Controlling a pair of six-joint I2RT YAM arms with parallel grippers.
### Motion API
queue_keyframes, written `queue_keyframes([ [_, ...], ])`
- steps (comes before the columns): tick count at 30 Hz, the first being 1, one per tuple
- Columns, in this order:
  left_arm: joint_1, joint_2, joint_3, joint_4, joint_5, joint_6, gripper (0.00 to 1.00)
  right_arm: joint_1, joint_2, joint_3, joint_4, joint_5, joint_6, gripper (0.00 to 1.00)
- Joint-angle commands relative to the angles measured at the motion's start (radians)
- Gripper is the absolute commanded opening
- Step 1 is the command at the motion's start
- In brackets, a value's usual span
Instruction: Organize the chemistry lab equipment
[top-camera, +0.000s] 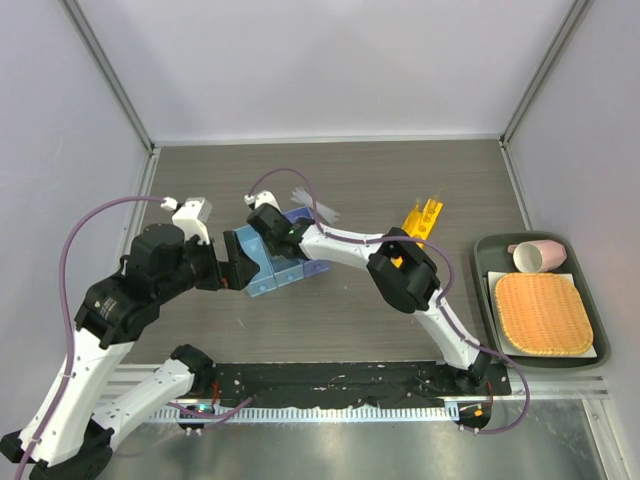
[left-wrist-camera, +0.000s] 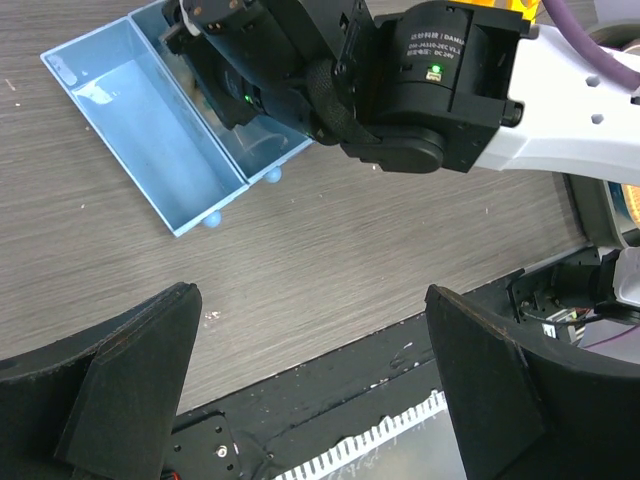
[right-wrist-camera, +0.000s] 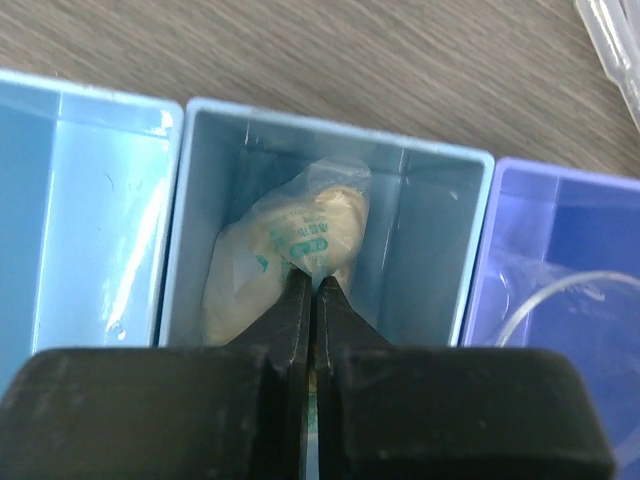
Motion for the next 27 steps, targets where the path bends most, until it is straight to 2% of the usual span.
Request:
queue_keyframes([
  [1, 0.001, -0.009, -0.004, 0.034, 0.027, 0.007, 1.0, 0.01, -0.077, -0.058, -0.038, 0.05, -0.011, 0.01],
  [5, 0.001, -0.003, -0.003, 0.037, 0.027, 0.009, 1.0, 0.01, -0.076, -0.028, -0.061, 0.062, -0.018, 0.14],
  [8, -0.001, 0.003, -0.004, 0.036, 0.021, 0.01, 1.0, 0.01, -0.076, 0.008, -0.076, 0.069, -0.023, 0.33],
  [11, 0.001, 0.008, -0.004, 0.036, 0.013, 0.015, 1.0, 0.01, -0.088, 0.035, -0.093, 0.072, -0.028, 0.4],
  [21, 0.001, 0.02, 0.01, 0.027, -0.009, 0.024, 1.0, 0.015, -0.181, 0.086, -0.136, 0.098, -0.038, 0.44],
  [27, -0.001, 0.043, 0.023, 0.025, -0.041, 0.038, 1.0, 0.009, -0.3, 0.113, -0.188, 0.216, -0.034, 0.47],
])
